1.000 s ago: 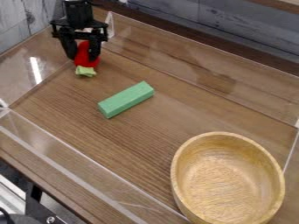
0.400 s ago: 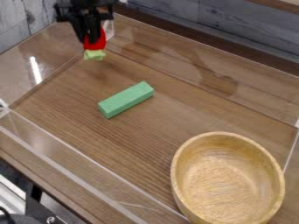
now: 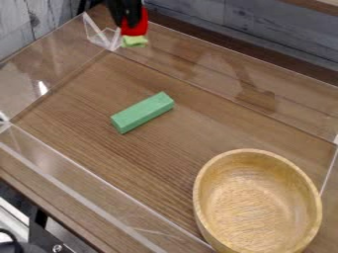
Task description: Move the red object to the right side of the table
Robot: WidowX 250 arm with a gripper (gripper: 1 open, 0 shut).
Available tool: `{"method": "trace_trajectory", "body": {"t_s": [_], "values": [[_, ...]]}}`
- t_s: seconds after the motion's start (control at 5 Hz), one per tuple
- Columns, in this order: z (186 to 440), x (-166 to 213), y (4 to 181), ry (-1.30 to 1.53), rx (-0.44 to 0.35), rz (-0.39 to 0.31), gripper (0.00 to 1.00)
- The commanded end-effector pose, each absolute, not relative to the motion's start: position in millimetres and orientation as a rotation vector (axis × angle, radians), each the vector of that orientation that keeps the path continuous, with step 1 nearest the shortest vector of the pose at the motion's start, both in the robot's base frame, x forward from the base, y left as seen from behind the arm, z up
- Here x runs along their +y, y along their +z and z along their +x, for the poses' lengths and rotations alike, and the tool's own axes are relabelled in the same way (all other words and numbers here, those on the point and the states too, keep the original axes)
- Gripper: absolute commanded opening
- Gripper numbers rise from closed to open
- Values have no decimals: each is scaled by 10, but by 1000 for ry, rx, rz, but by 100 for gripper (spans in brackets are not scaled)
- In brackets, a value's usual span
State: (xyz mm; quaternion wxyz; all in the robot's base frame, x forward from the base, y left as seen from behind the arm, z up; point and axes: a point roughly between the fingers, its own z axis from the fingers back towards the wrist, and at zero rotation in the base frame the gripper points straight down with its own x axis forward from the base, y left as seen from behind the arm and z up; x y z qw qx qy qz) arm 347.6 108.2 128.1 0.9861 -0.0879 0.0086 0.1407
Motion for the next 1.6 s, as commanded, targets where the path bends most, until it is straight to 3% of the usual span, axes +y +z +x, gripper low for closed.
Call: {"method": "trace_trajectory", "body": {"t_s": [0.0, 0.4, 0.6, 1.2, 1.4], "values": [[3428, 640, 1581, 201, -43, -171, 0], [3186, -159, 1494, 30, 8, -184, 0], [3140, -473, 1368, -49, 28, -182, 0], [3214, -673, 639, -117, 100, -129, 0], [3337, -485, 752, -73, 73, -127, 0]]}}
